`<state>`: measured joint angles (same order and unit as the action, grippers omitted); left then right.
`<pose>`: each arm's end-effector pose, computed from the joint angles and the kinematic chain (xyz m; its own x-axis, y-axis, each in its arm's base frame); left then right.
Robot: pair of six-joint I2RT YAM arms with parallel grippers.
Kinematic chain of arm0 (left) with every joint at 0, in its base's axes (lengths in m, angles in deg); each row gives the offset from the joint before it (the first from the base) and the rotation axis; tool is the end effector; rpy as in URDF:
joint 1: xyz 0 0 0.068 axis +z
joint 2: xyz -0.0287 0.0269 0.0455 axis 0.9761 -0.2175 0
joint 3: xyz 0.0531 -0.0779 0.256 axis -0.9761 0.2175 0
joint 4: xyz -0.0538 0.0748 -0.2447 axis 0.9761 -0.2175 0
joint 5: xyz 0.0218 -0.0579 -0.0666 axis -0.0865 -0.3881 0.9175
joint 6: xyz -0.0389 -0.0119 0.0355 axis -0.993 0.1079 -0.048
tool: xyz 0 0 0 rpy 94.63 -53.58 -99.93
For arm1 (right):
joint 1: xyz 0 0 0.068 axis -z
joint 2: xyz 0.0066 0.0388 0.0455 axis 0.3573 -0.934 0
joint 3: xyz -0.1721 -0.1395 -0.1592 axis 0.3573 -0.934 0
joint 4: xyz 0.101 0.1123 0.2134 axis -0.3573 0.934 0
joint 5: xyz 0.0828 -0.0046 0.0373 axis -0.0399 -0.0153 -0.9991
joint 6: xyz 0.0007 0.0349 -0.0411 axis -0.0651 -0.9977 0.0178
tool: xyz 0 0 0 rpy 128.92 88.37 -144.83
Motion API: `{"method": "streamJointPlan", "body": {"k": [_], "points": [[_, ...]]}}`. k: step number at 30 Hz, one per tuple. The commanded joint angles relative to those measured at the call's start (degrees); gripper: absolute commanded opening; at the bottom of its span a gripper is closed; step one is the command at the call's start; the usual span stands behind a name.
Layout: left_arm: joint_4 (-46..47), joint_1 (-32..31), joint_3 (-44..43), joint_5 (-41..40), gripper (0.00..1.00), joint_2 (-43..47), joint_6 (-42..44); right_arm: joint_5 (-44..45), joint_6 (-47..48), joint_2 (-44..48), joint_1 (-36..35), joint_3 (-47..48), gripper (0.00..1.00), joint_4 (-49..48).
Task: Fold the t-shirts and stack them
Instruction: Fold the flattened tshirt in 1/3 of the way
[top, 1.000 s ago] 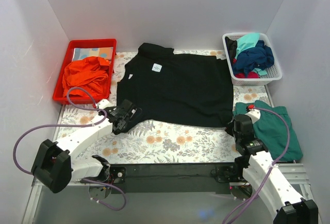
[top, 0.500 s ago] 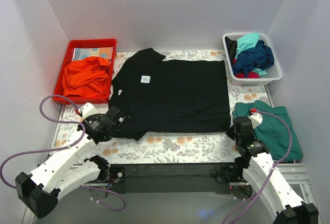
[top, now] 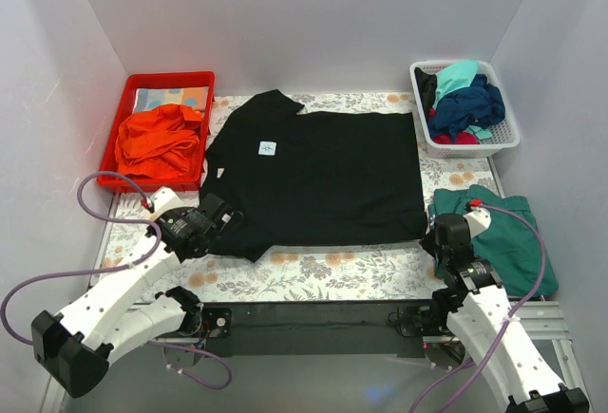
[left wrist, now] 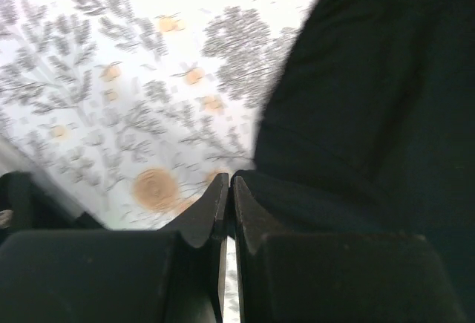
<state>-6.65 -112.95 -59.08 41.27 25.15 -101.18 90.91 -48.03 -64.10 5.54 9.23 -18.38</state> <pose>0.1128 -0.0513 0.2555 0.0275 -0.8548 -0.5182 -0.8638 0.2405 -0.4427 0.1191 0.0168 0.1795 -0.3508 0.5883 -0.7286 0.5013 0.7751 0.3846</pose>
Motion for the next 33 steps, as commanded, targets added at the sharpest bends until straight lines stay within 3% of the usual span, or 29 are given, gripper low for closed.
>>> {"method": "streamJointPlan", "body": {"k": [1,6,11,15,20,33], "points": [[11.4,-0.2,-4.6,-3.8,0.00,-4.1,-11.4,2.5,2.2,-0.8,0.1,3.8,0.01,-3.0],[16.5,-0.1,-12.5,-6.8,0.00,-14.2,-5.3,2.9,5.2,-4.2,0.2,5.7,0.01,-7.9],[16.7,0.0,-21.2,-11.6,0.00,-19.3,-3.3,2.1,7.0,-7.9,0.1,8.1,0.01,-13.3],[22.9,1.0,-24.4,-14.1,0.00,-21.5,2.0,2.4,8.7,-10.6,0.1,9.9,0.01,-17.5],[29.2,4.9,-26.7,-12.5,0.00,-26.6,8.0,3.0,11.3,-17.6,0.2,12.6,0.01,-22.6],[36.0,13.9,-32.3,-8.5,0.00,-40.2,10.4,0.2,14.7,-38.4,3.7,17.3,0.01,-36.8]]}}
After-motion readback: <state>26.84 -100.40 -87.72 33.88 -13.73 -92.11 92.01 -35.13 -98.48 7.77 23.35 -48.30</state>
